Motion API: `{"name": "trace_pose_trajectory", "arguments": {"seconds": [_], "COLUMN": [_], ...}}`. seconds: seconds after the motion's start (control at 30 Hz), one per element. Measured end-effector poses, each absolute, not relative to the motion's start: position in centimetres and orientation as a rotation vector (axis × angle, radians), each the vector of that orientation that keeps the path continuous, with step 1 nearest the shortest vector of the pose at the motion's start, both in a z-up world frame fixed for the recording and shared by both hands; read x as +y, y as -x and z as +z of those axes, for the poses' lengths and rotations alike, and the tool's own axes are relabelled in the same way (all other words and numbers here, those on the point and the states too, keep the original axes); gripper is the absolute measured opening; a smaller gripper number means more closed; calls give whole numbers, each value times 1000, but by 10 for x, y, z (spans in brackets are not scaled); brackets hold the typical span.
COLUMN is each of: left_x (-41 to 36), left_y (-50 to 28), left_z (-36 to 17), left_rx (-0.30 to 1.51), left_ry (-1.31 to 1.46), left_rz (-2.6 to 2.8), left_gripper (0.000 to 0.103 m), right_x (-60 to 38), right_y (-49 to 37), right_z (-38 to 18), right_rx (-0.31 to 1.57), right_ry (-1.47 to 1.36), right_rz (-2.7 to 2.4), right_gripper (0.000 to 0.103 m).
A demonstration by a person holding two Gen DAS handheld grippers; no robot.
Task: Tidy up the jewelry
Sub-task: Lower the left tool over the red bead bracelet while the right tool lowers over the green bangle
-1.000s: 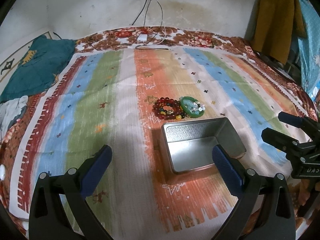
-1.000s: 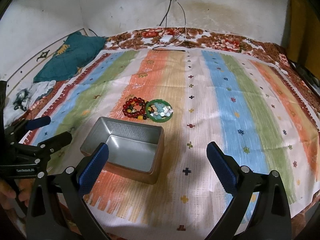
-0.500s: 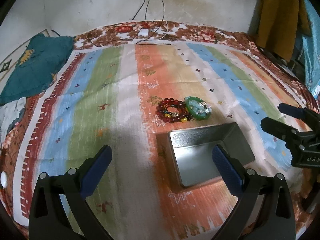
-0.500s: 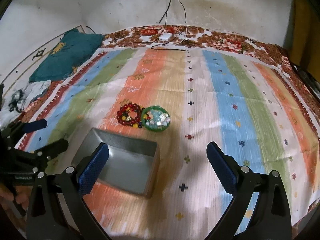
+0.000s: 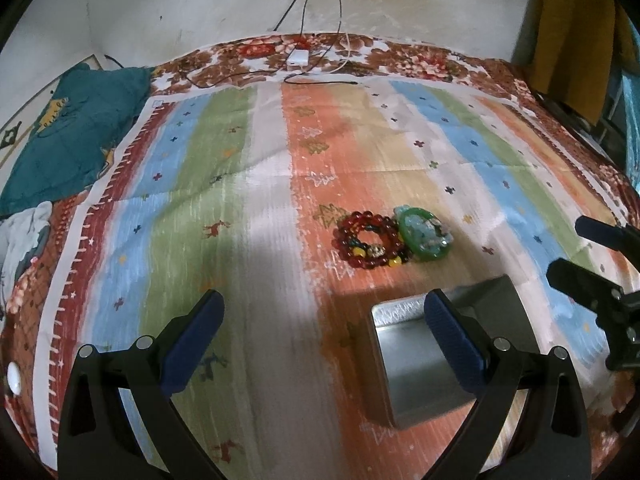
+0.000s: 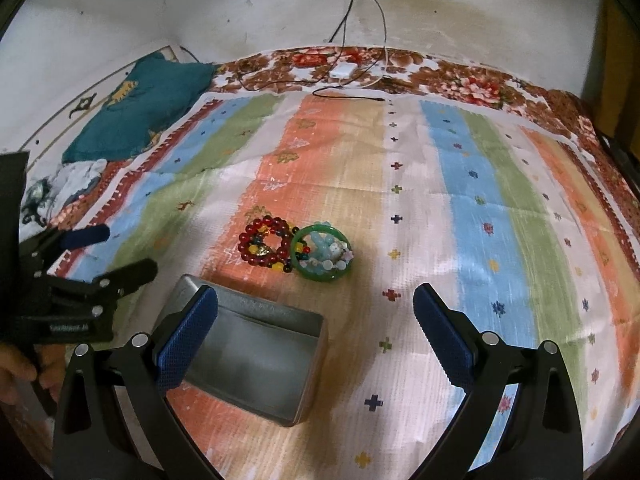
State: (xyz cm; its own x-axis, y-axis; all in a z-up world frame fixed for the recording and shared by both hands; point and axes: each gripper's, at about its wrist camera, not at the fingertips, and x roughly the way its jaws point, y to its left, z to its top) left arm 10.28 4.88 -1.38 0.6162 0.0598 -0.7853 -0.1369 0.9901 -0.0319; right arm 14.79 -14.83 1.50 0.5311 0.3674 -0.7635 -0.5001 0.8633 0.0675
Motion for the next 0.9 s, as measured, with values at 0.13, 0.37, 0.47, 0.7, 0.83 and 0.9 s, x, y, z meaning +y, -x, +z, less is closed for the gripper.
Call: {"name": "trace_pose_trajectory", "arguments": {"seconds": [0.13, 0.37, 0.47, 0.7, 0.83, 0.9], "left_x": [54, 67, 71, 74, 73, 76], "left_y": [-117, -136, -144, -160, -168, -172], "left_z": [-18, -26, -30, -40, -45, -48], "left_rx": [917, 951, 969, 1000, 1022, 1032], "left_ry": [102, 165, 188, 190, 183, 181], "left_rz": [116, 98, 99, 90, 90, 89], "left_gripper": [97, 97, 97, 97, 97, 97], "right_x": [-148, -145, -145, -139, -135, -132], "right_y": [-166, -191, -199, -223, -234, -238], "right_z": [12, 2, -4, -14, -21, -24], "right_rx": [893, 941, 977, 1029, 1055, 1066], "right_ry": [154, 174, 157, 152, 163, 169], "right_rz": [509, 496, 502, 500, 502, 503], "right_gripper": [99, 99, 99, 99, 99, 99]}}
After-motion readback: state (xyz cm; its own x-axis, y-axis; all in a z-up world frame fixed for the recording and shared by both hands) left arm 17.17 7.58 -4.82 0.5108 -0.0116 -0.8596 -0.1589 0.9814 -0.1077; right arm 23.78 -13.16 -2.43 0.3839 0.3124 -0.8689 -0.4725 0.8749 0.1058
